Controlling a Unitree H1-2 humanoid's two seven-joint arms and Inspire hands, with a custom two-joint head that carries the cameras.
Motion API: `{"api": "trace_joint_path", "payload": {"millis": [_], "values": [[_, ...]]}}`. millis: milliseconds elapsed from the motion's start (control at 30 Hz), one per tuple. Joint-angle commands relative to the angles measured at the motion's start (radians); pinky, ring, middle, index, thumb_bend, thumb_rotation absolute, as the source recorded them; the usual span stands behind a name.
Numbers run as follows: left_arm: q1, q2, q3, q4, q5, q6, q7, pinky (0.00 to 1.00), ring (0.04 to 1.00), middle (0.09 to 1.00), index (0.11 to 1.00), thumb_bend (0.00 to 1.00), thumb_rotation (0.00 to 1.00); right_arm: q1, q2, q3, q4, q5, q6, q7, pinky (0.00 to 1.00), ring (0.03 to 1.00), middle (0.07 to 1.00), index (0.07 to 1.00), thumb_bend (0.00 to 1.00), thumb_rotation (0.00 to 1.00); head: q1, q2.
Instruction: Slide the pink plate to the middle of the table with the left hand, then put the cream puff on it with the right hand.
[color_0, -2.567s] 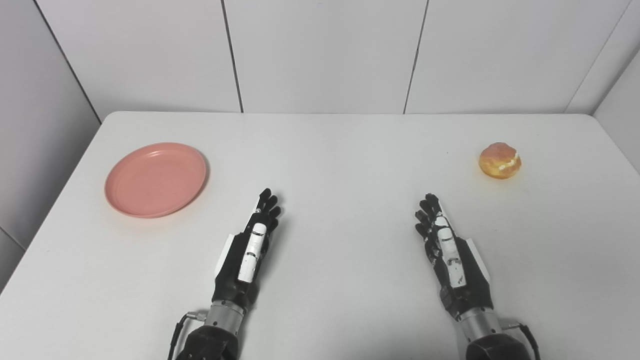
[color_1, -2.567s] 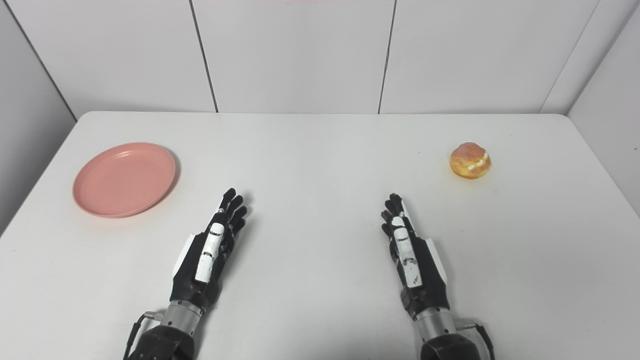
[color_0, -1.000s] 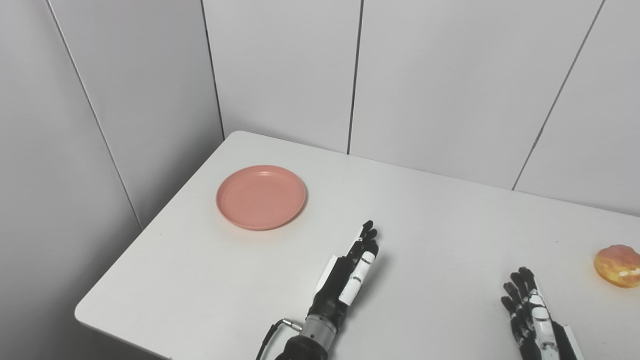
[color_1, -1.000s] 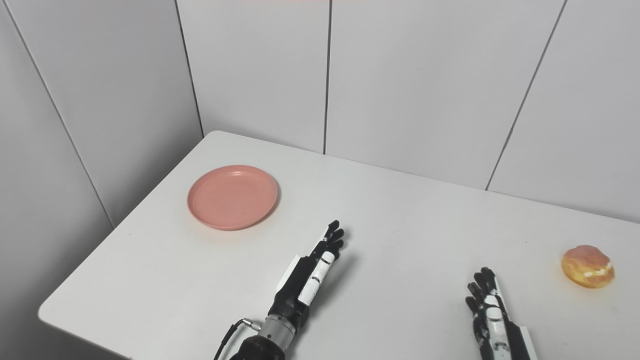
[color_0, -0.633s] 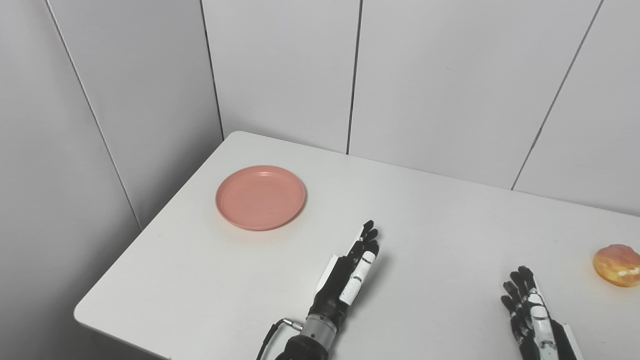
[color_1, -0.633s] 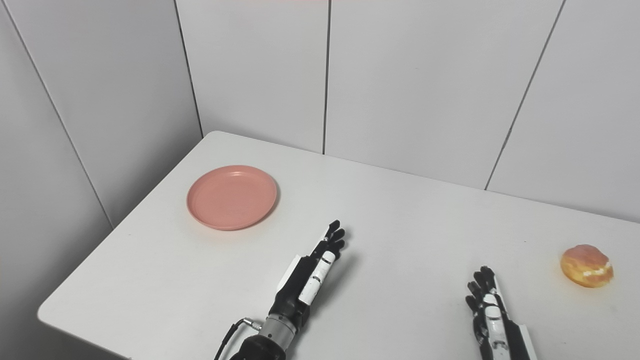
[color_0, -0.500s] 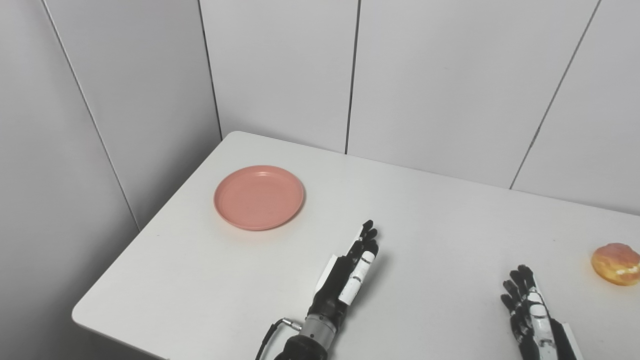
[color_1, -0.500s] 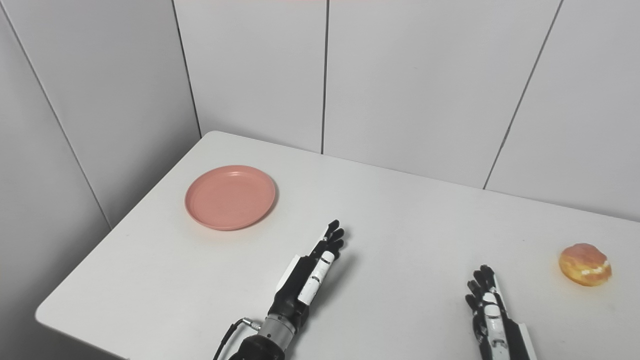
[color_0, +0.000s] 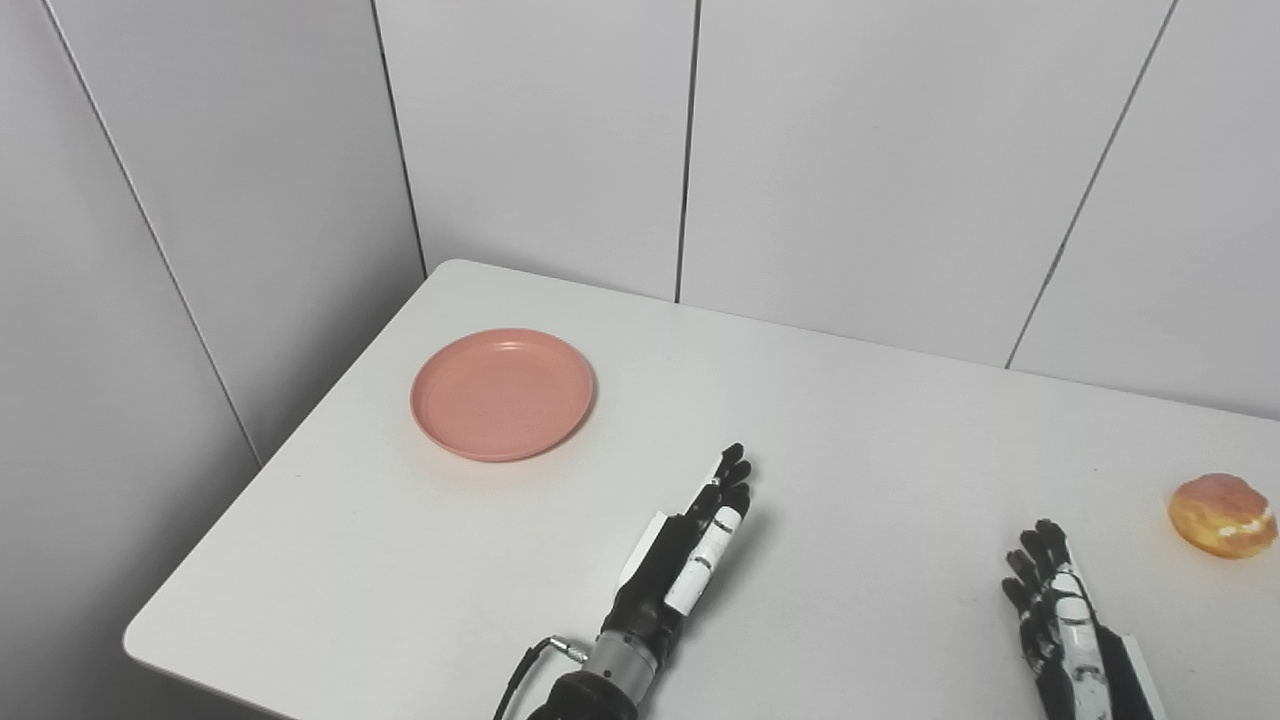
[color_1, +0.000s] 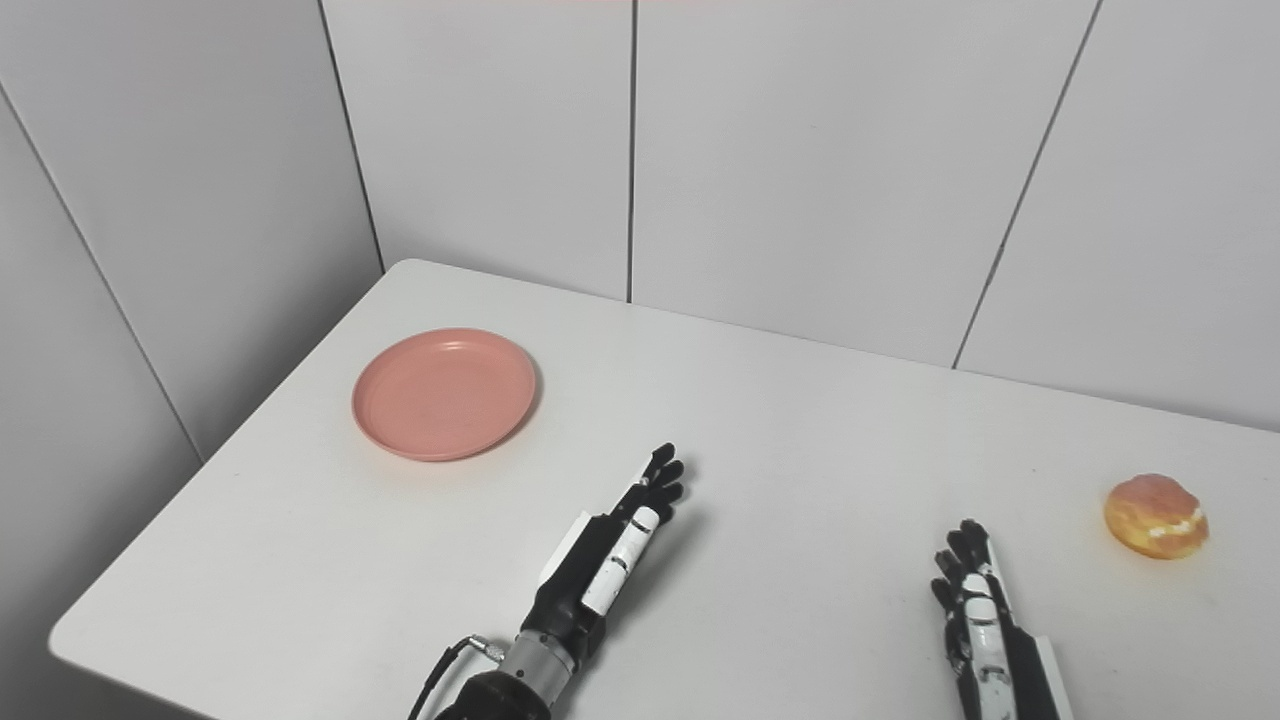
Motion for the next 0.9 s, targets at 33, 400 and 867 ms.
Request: {"api": "trace_joint_path", "payload": {"millis": [33, 400, 867], "values": [[-0.017, 0.011, -0.003, -0.073, 0.003, 0.041, -0.018, 0.97, 0.971, 0.977, 0.979, 0.46, 1.0, 0.041, 0.01, -0.002, 0.073, 0.005, 0.002, -0.004, 1.0, 1.0, 1.0, 1.0, 0.12, 1.0, -0.001, 0.002], [-0.091, 0.054, 0.033, -0.175, -0.043, 0.069, -0.049, 1.0, 0.99, 0.996, 0.989, 0.47, 1.0, 0.041, 0.014, -0.004, 0.065, 0.015, 0.005, -0.001, 1.0, 1.0, 1.0, 1.0, 0.11, 1.0, 0.005, 0.006], [-0.169, 0.081, 0.119, -0.235, -0.042, 0.072, -0.017, 1.0, 0.977, 0.99, 0.989, 0.45, 1.0, 0.041, 0.012, -0.003, 0.064, 0.013, 0.002, -0.002, 1.0, 1.0, 1.0, 1.0, 0.09, 1.0, 0.015, -0.002]]}}
